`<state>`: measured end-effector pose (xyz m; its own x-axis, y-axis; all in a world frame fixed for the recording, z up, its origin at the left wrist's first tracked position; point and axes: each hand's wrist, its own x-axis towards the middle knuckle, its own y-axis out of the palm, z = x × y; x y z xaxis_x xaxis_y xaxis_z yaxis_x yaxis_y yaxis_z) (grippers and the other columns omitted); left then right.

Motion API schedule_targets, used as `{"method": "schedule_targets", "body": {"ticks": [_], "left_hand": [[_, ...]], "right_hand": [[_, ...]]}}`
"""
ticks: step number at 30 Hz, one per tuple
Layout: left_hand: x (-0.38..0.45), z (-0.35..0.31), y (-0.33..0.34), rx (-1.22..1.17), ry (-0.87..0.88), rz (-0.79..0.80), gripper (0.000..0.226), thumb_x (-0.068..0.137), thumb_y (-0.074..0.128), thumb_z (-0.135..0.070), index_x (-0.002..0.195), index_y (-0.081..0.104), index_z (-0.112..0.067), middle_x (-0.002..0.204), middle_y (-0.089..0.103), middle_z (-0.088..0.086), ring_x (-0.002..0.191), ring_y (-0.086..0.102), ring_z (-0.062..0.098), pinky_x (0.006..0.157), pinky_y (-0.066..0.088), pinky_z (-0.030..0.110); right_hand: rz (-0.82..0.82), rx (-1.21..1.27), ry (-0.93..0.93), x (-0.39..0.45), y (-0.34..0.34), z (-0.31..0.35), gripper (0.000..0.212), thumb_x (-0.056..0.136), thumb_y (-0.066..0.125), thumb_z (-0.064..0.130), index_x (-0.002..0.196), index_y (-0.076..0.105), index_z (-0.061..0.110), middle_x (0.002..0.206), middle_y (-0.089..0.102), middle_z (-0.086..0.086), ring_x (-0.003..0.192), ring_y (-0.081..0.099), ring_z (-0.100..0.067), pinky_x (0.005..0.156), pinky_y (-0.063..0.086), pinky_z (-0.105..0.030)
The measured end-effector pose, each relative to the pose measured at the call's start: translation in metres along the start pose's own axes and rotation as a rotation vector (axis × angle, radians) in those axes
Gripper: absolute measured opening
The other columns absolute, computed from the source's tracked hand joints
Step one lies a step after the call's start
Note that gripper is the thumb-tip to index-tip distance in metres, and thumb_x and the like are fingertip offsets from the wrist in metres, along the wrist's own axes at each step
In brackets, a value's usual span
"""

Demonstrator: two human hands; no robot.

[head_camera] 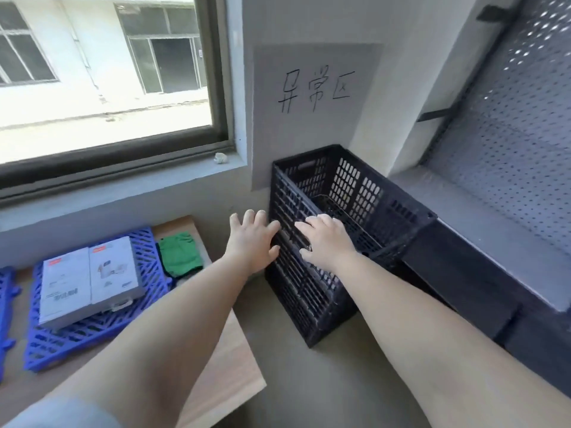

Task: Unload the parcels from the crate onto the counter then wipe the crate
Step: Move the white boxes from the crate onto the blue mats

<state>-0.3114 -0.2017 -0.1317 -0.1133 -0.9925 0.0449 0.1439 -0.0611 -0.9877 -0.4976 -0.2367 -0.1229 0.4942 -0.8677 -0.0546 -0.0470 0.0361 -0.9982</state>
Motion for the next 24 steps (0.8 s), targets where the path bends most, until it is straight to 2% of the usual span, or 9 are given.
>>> {"method": "schedule_targets", "body": {"ticks": [3, 6, 9, 11, 17, 21, 24], "left_hand": [[0.02, -0.071, -0.011, 0.003, 0.047, -0.033, 0.057, 0.091, 0.045, -0.057, 0.139, 0.038, -0.028, 0.138, 0.038, 0.01, 0.127, 0.034, 0.035, 0.107, 0.026, 0.056], [0.04, -0.126, -0.018, 0.003, 0.073, -0.058, 0.062, 0.092, 0.046, -0.057, 0.144, 0.034, -0.027, 0.15, 0.029, 0.013, 0.137, 0.026, 0.036, 0.112, 0.02, 0.059], [0.064, -0.164, -0.027, -0.001, 0.074, -0.075, 0.062, 0.094, 0.044, -0.057, 0.147, 0.029, -0.028, 0.159, 0.013, 0.015, 0.144, 0.015, 0.037, 0.113, 0.017, 0.06], [0.08, -0.184, -0.034, -0.008, 0.07, -0.071, 0.063, 0.095, 0.042, -0.058, 0.148, 0.026, -0.029, 0.16, 0.013, 0.015, 0.145, 0.014, 0.037, 0.114, 0.016, 0.059], [0.135, -0.215, -0.033, -0.013, 0.091, -0.055, 0.058, 0.095, 0.042, -0.058, 0.145, 0.029, -0.032, 0.152, 0.027, 0.013, 0.139, 0.023, 0.036, 0.114, 0.019, 0.058], [0.184, -0.217, -0.012, -0.032, 0.095, -0.019, 0.054, 0.096, 0.041, -0.056, 0.144, 0.029, -0.034, 0.148, 0.03, 0.012, 0.139, 0.023, 0.036, 0.114, 0.017, 0.059], [0.227, -0.215, 0.011, -0.05, 0.083, 0.029, 0.057, 0.096, 0.042, -0.056, 0.146, 0.027, -0.033, 0.149, 0.03, 0.012, 0.139, 0.023, 0.037, 0.115, 0.016, 0.059]], "right_hand": [[-0.024, -0.016, 0.031, -0.037, -0.005, -0.065, 0.066, 0.093, 0.052, 0.047, 0.152, 0.03, 0.028, 0.153, 0.033, -0.003, 0.144, 0.02, -0.029, 0.118, 0.019, -0.049], [-0.03, -0.062, 0.034, -0.063, -0.013, -0.122, 0.067, 0.094, 0.053, 0.046, 0.153, 0.029, 0.028, 0.157, 0.026, -0.005, 0.147, 0.012, -0.032, 0.12, 0.013, -0.051], [-0.068, -0.072, 0.038, -0.073, -0.025, -0.171, 0.066, 0.092, 0.055, 0.044, 0.152, 0.031, 0.027, 0.156, 0.03, -0.005, 0.146, 0.014, -0.032, 0.119, 0.016, -0.05], [-0.073, -0.059, 0.053, -0.073, -0.029, -0.197, 0.066, 0.092, 0.056, 0.044, 0.151, 0.032, 0.027, 0.155, 0.032, -0.005, 0.145, 0.017, -0.032, 0.118, 0.02, -0.048], [-0.029, 0.015, 0.1, -0.042, -0.014, -0.246, 0.067, 0.093, 0.056, 0.04, 0.153, 0.028, 0.027, 0.156, 0.03, -0.005, 0.142, 0.024, -0.03, 0.111, 0.031, -0.046], [0.05, -0.016, 0.074, 0.001, 0.006, -0.27, 0.071, 0.095, 0.053, 0.037, 0.156, 0.019, 0.029, 0.161, 0.018, -0.005, 0.146, 0.013, -0.031, 0.115, 0.025, -0.048], [0.087, -0.027, 0.066, 0.04, 0.02, -0.289, 0.071, 0.094, 0.054, 0.036, 0.155, 0.02, 0.028, 0.161, 0.019, -0.006, 0.146, 0.013, -0.031, 0.115, 0.025, -0.048]]}}
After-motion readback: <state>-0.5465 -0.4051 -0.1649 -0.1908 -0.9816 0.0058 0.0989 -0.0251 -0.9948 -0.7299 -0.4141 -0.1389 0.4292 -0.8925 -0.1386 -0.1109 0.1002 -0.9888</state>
